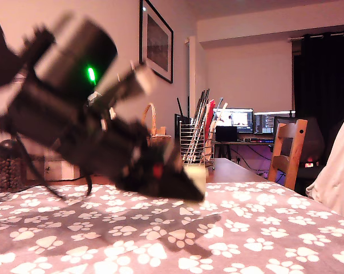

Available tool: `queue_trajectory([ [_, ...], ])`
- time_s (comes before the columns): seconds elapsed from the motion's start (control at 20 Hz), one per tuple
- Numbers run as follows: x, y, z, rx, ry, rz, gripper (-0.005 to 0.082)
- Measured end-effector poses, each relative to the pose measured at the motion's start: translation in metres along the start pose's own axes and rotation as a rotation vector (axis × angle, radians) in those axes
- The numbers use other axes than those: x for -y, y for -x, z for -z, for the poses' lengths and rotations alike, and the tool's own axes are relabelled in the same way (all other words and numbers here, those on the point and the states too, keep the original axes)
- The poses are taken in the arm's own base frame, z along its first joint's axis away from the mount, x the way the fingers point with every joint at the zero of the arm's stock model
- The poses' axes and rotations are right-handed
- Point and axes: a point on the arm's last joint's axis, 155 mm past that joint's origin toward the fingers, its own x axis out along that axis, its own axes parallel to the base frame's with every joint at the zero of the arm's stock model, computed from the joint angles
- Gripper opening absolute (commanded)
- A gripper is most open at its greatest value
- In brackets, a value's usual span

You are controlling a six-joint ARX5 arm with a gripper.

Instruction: Pick up the coffee capsules on the table and drop them inside the coffee cup

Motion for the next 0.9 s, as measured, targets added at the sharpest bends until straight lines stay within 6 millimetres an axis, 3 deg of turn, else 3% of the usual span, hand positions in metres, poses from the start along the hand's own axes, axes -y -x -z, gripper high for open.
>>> queue_trajectory([
  [0.4, -0.001, 0.025, -0.028, 0.076, -0.011, -0.036, 0.0055],
  [0.65, -0.007, 0.044, -0.022, 0.089, 0.004, -0.074, 0.0055],
  [0.9, -0.027, 0.065, -0.018, 0.116, 0.044, -0.147, 0.0055],
])
